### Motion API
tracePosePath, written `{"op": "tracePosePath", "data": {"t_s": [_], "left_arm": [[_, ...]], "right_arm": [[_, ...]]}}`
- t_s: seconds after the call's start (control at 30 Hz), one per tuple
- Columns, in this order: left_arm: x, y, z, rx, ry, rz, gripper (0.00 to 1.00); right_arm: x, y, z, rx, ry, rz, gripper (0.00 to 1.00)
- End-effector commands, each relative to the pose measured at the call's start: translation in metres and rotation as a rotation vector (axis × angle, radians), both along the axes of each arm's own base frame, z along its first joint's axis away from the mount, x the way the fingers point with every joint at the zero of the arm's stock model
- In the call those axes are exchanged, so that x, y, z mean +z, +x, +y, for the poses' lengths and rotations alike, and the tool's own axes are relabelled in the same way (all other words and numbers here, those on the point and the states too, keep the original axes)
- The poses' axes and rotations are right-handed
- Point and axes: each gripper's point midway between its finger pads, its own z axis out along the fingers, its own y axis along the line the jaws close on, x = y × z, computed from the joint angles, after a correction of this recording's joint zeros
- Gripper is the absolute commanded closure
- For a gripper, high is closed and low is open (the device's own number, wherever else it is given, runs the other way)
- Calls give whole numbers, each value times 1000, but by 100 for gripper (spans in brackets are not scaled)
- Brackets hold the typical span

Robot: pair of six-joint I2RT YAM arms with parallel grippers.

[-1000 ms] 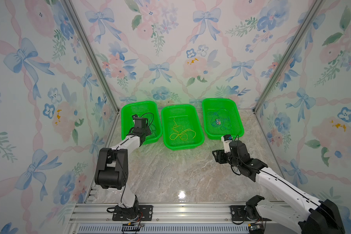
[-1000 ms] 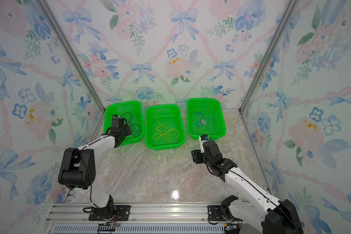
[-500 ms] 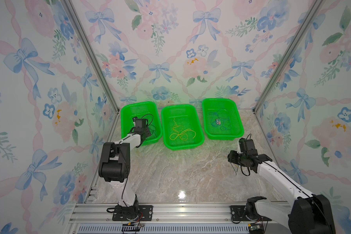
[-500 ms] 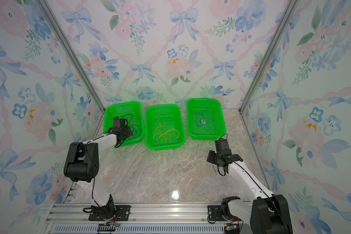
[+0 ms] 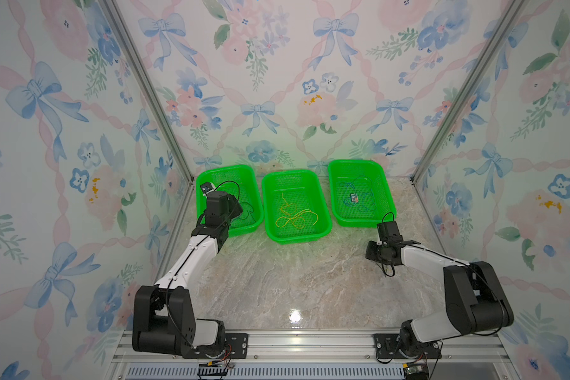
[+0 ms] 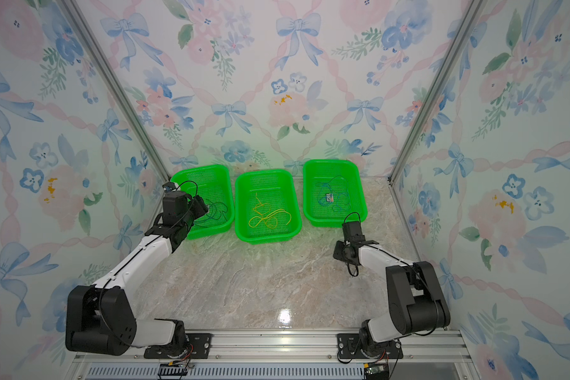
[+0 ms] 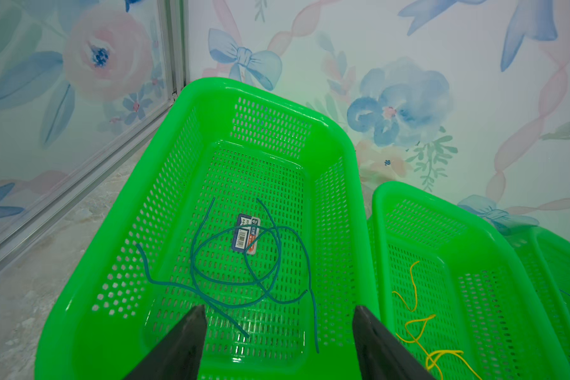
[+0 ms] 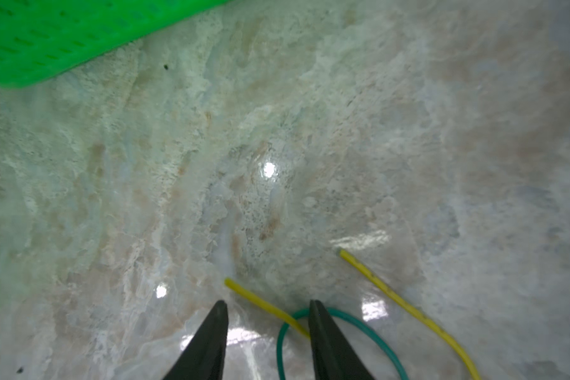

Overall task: Untangle and sort cables by color
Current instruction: Pick up the cable at the center of the board.

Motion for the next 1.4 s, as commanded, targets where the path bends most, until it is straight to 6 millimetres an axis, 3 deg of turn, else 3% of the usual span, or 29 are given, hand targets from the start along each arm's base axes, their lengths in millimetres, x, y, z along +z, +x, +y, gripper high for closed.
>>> {"op": "tracePosePath", "data": {"t_s": [0.0,0.2,0.4,0.5,0.6,0.77,1.07,1.2,1.37], "left_arm": [[-9,-21,-14,-12,23,13,25],[-7,-48,-31,-69,-29,-23,25],[0,-58,-60,-187,-76,-44,24],[3,-62,-76,-251,-114,-46,24],[7,-69,-105,-348,-130,-48,24],[12,-86,-162,-523,-148,-39,24],[14,-121,-279,-883,-189,28,26],[7,-126,-306,-955,-154,37,25],[-9,-132,-321,-1036,-106,32,24]], "right_arm": [[-7,4,-7,-27,-37,21,59],[-8,5,-2,-2,-58,31,82],[5,9,6,38,-107,-4,99],[21,7,15,65,-113,-49,100],[39,1,25,74,-86,-106,100],[69,-12,49,159,-41,-200,100],[129,-32,111,363,87,-377,100],[151,-36,131,437,121,-444,100],[189,-44,166,621,173,-667,100]]}}
